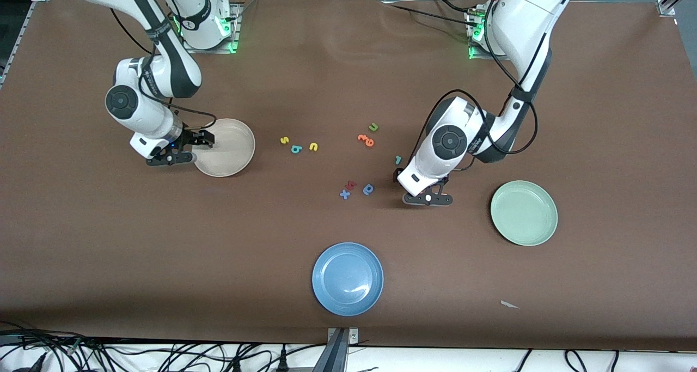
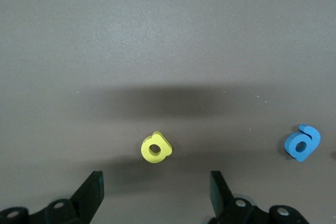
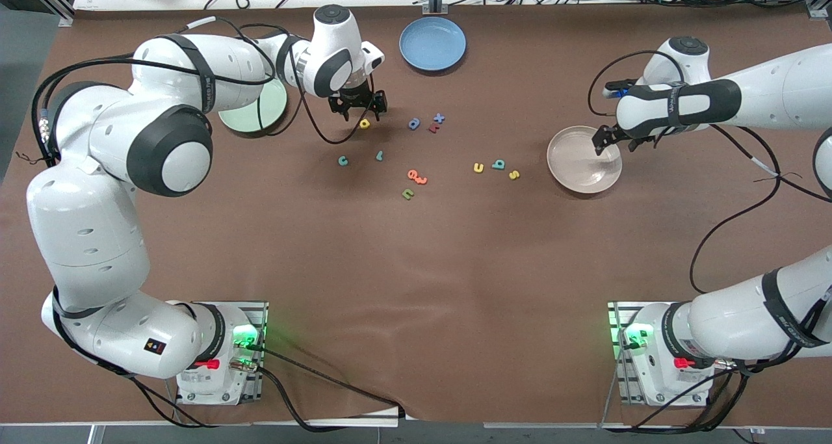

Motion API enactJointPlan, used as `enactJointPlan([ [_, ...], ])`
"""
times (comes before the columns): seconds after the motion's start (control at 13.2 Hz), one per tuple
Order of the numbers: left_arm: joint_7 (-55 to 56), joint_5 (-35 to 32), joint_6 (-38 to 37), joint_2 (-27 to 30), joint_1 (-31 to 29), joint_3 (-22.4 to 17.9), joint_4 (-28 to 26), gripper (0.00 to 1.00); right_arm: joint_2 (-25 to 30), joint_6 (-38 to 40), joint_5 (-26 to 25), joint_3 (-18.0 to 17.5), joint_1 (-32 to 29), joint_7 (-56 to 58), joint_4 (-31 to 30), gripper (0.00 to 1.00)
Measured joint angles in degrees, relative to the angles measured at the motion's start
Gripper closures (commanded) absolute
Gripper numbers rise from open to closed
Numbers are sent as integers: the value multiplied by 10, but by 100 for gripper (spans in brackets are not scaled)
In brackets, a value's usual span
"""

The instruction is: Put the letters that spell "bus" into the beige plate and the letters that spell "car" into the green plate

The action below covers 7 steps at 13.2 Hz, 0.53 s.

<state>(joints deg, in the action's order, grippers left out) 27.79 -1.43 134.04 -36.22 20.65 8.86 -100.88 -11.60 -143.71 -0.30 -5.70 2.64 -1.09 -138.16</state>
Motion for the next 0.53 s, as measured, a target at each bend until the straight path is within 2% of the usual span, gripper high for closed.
enactJointPlan([
  [0.3, 41, 0, 0, -29, 0, 0, 25, 9, 14, 3, 0, -73, 27, -129, 0, 2],
  [0.53, 91, 0, 0, -35, 0, 0, 28, 9, 12, -27, 0, -80, 108, -246, 0, 2],
])
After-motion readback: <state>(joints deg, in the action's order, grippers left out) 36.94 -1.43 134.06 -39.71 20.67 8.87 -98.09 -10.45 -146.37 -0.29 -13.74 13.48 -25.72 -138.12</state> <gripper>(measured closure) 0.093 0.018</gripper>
